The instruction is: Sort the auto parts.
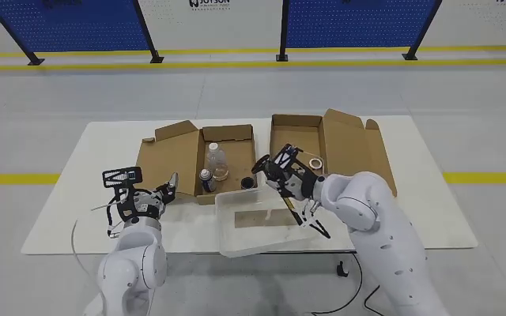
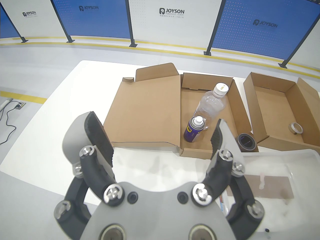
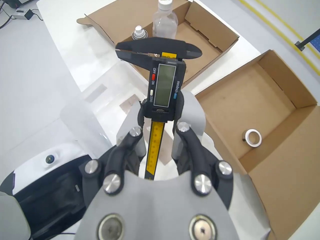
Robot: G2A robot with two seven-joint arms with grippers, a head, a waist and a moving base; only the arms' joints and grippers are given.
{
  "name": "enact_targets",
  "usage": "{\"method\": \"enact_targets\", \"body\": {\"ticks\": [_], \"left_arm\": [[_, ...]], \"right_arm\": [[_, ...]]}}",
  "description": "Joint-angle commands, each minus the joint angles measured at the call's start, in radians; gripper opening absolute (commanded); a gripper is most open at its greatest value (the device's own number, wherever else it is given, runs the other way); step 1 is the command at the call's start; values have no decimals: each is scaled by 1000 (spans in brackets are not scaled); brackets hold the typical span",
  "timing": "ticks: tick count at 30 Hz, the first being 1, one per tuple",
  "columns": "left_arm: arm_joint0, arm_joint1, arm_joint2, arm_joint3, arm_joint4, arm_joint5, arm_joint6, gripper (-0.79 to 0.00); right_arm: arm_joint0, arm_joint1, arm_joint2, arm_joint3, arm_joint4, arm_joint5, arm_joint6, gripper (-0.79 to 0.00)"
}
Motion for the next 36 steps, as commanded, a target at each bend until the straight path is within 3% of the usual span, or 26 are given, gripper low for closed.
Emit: {"method": "enact_targets", "body": {"ticks": [1, 11, 25, 30, 36], "left_arm": [[0, 0, 0, 0, 0, 0, 0, 0], [0, 0, 0, 0, 0, 0, 0, 0], [0, 0, 0, 0, 0, 0, 0, 0], [0, 0, 0, 0, 0, 0, 0, 0], [0, 0, 0, 0, 0, 0, 0, 0]], "right_arm": [[-2, 2, 5, -1, -5, 20, -8, -785], [7, 11, 84, -26, 1, 138, -99, -785], [86, 12, 123, 88, -6, 274, -193, -785], [109, 15, 149, 148, 7, 291, -205, -785], [113, 18, 153, 163, 46, 242, -201, -785]]}}
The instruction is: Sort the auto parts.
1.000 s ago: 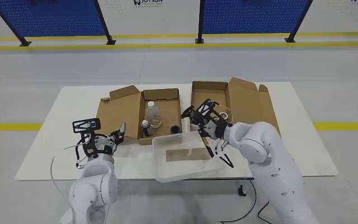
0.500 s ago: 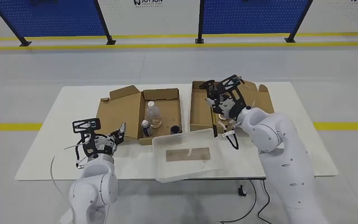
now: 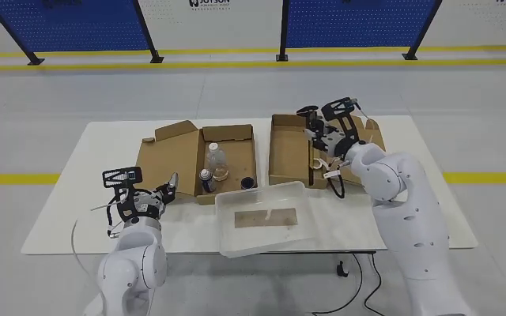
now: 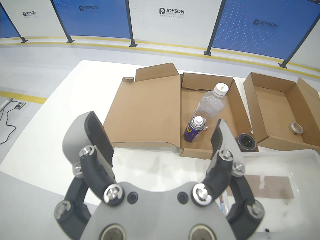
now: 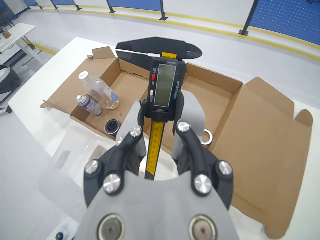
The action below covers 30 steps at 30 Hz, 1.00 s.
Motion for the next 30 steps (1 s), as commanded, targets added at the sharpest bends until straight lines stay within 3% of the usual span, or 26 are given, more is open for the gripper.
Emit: {"method": "enact_targets", "body": {"ticks": [1, 16, 22, 30], "left_arm": [[0, 0, 0, 0, 0, 0, 0, 0], [0, 0, 0, 0, 0, 0, 0, 0], [0, 0, 0, 0, 0, 0, 0, 0], [0, 0, 0, 0, 0, 0, 0, 0]], "right_arm": [[0, 0, 0, 0, -3, 9, 0, -785], [20, -2, -6, 26, 22, 25, -34, -785], [143, -12, -52, 164, -2, 86, -23, -785], [330, -51, -163, 497, 11, 152, -62, -785]]}}
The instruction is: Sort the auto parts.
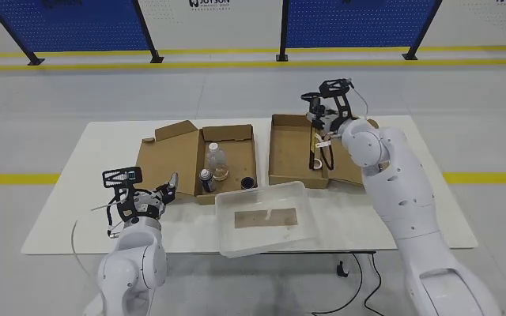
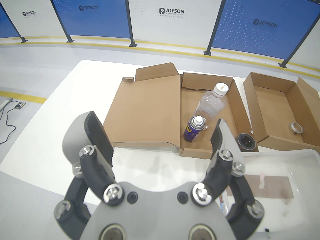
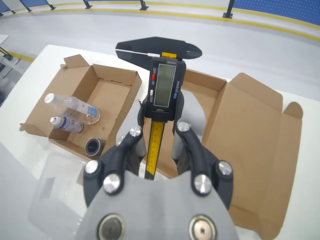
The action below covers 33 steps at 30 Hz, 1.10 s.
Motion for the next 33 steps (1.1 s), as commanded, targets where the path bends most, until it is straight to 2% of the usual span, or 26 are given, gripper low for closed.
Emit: {"method": "enact_targets", "body": {"ticks": [1, 7, 15, 24, 33], "left_arm": [[0, 0, 0, 0, 0, 0, 0, 0], [0, 0, 0, 0, 0, 0, 0, 0], [0, 0, 0, 0, 0, 0, 0, 0], [0, 0, 0, 0, 0, 0, 0, 0], [0, 0, 0, 0, 0, 0, 0, 0]], "right_arm": [[48, -14, -28, 106, 25, 13, -17, -785], [156, -59, -96, 351, 97, 49, -92, -785], [245, -115, -148, 580, 188, 58, -146, -785], [295, -163, -195, 731, 215, 33, -175, -785], [334, -186, -201, 815, 227, 43, -224, -785]]}}
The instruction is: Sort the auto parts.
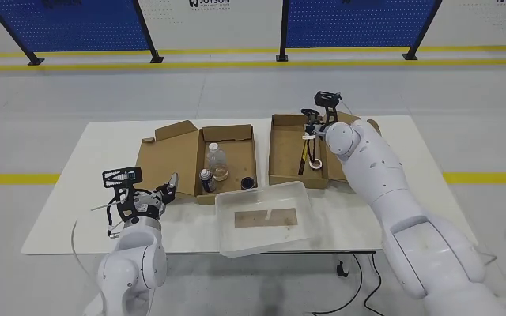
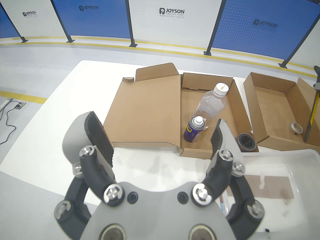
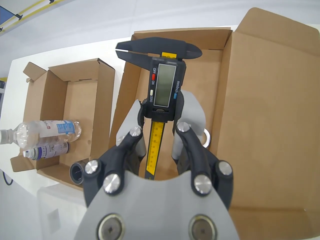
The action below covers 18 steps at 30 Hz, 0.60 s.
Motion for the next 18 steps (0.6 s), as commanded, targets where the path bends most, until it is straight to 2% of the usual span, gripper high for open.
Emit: {"method": "enact_targets", "body": {"ticks": [1, 18], "left_arm": [[0, 0, 0, 0, 0, 0, 0, 0], [0, 0, 0, 0, 0, 0, 0, 0]], "right_arm": [[8, -3, 0, 15, 2, 1, -6, -785], [16, -33, -21, 74, -22, 3, -39, -785]]}}
